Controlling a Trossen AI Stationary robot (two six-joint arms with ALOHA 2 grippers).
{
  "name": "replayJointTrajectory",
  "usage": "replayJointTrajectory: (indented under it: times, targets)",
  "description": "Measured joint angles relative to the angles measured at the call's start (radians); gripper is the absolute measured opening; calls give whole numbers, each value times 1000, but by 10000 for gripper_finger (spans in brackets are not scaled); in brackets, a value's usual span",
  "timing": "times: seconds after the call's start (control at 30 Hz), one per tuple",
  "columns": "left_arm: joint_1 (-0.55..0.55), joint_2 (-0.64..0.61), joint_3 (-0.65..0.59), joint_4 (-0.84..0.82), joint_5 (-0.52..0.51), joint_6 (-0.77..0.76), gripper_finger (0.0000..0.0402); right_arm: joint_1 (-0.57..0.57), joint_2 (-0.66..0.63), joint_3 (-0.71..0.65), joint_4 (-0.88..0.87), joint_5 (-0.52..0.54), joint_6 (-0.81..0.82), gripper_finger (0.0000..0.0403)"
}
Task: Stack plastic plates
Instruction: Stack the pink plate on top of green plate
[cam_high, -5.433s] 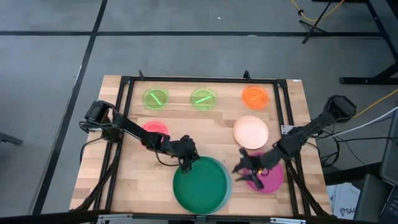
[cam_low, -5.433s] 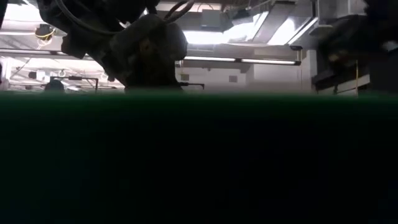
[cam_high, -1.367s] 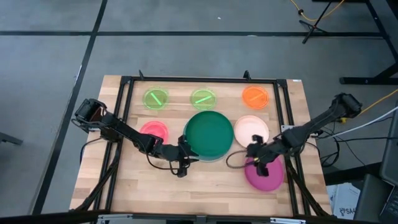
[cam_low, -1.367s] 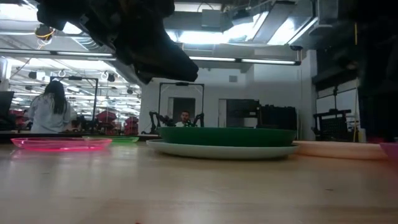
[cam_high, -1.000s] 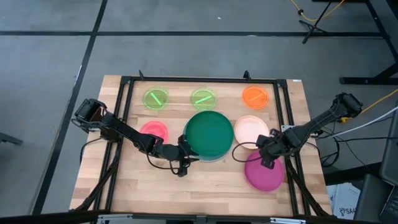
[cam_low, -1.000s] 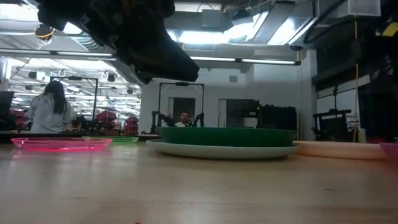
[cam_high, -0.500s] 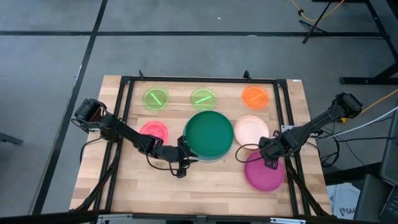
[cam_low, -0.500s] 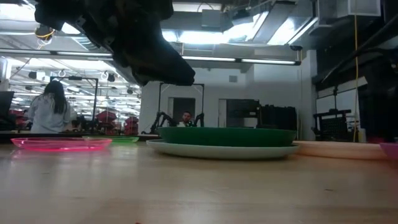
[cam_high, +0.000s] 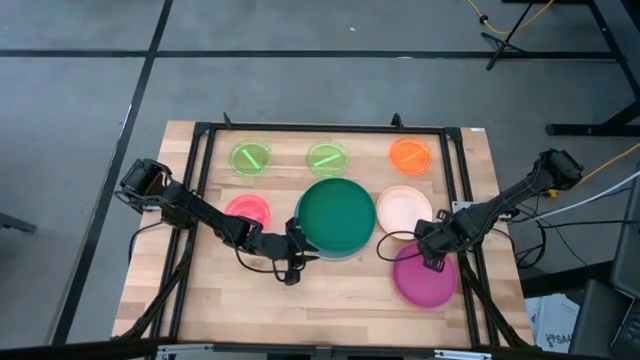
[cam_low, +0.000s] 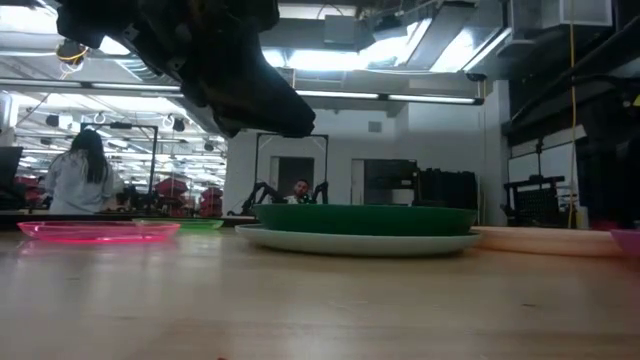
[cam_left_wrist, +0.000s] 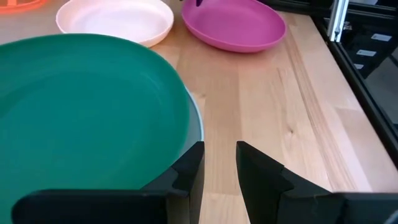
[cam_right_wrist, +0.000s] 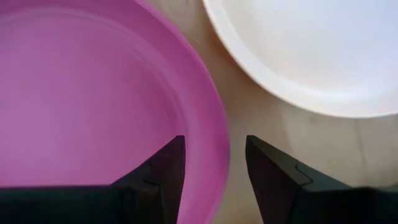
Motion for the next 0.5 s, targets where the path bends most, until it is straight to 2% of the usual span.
replayJointTrajectory:
  times: [0.23,0.5]
  targets:
    - [-2,0,0,-1,0,0,86,0,0,-75,135,-31,1,150]
    - [-10,0,0,-6,17,-8,86,0,0,-82,159,-63,-2,48]
